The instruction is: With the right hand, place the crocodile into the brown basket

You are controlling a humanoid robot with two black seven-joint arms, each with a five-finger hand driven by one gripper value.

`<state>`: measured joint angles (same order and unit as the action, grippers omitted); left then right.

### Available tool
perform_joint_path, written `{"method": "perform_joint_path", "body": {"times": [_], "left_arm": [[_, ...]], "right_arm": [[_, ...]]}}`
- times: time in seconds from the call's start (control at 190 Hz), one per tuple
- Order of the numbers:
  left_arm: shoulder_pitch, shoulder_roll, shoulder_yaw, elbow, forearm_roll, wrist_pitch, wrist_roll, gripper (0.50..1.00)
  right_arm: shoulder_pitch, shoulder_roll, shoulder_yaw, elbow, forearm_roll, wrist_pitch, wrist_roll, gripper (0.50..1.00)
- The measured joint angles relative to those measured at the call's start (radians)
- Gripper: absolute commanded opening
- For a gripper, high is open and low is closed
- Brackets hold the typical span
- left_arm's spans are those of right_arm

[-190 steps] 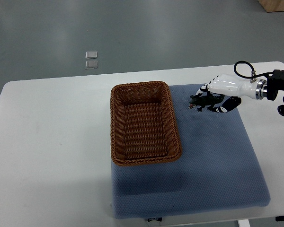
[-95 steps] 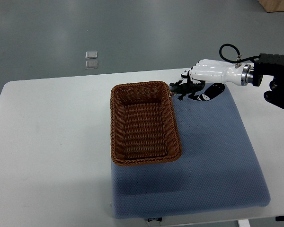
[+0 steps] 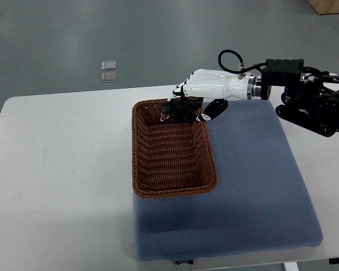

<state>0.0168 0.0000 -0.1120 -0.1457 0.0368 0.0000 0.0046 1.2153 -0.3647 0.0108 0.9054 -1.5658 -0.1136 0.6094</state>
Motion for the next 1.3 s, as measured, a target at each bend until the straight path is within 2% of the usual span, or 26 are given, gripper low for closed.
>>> {"method": "perform_joint_path", "body": {"times": [0.189, 0.321, 0.416, 0.473, 0.537, 0.542, 0.563, 0.6, 0.852, 0.989, 1.052, 1.105, 1.178, 1.299], "left_arm": [[0.000, 0.000, 0.000, 0.000, 0.000, 0.000, 0.000, 1.000], [0.000, 0.000, 0.000, 0.000, 0.000, 0.000, 0.000, 1.000], [0.000, 0.000, 0.000, 0.000, 0.000, 0.000, 0.000, 1.000], [0.000, 0.000, 0.000, 0.000, 0.000, 0.000, 0.000, 1.000], [0.000, 0.000, 0.000, 0.000, 0.000, 0.000, 0.000, 1.000], [0.000, 0.000, 0.000, 0.000, 0.000, 0.000, 0.000, 1.000], [0.000, 0.000, 0.000, 0.000, 0.000, 0.000, 0.000, 1.000], [0.000, 0.000, 0.000, 0.000, 0.000, 0.000, 0.000, 1.000], [0.000, 0.000, 0.000, 0.000, 0.000, 0.000, 0.000, 1.000], [0.000, 0.000, 0.000, 0.000, 0.000, 0.000, 0.000, 1.000], [0.000, 0.000, 0.000, 0.000, 0.000, 0.000, 0.000, 1.000], [0.000, 0.000, 0.000, 0.000, 0.000, 0.000, 0.000, 1.000], [0.000, 0.000, 0.000, 0.000, 0.000, 0.000, 0.000, 1.000], [0.000, 0.000, 0.000, 0.000, 0.000, 0.000, 0.000, 1.000]], "right_arm": [[-0.012, 0.042, 0.000, -0.005, -0.021, 0.000, -0.004, 0.576], [-0.033, 0.056, -0.003, -0.017, -0.028, 0.000, -0.006, 0.611], [-0.048, 0.059, -0.010, -0.020, -0.029, 0.000, -0.008, 0.662], [-0.061, 0.065, -0.013, -0.027, -0.029, 0.000, -0.009, 0.713], [-0.075, 0.073, -0.013, -0.039, -0.030, -0.003, -0.009, 0.829], [-0.076, 0.073, -0.013, -0.040, -0.029, -0.003, -0.009, 0.854], [-0.081, 0.076, -0.013, -0.044, -0.030, -0.005, -0.009, 0.893], [-0.087, 0.078, -0.013, -0.046, -0.030, -0.007, -0.009, 0.921], [-0.111, 0.081, -0.003, -0.042, -0.017, -0.044, -0.006, 0.928], [-0.111, 0.075, 0.003, -0.034, -0.003, -0.035, -0.005, 0.928], [-0.111, 0.070, 0.025, -0.033, 0.027, -0.004, -0.009, 0.928], [-0.113, 0.064, 0.064, -0.033, 0.075, 0.052, -0.016, 0.928], [-0.119, 0.056, 0.130, -0.036, 0.165, 0.158, -0.035, 0.928], [-0.142, 0.018, 0.249, -0.061, 0.363, 0.338, -0.101, 0.928]]}}
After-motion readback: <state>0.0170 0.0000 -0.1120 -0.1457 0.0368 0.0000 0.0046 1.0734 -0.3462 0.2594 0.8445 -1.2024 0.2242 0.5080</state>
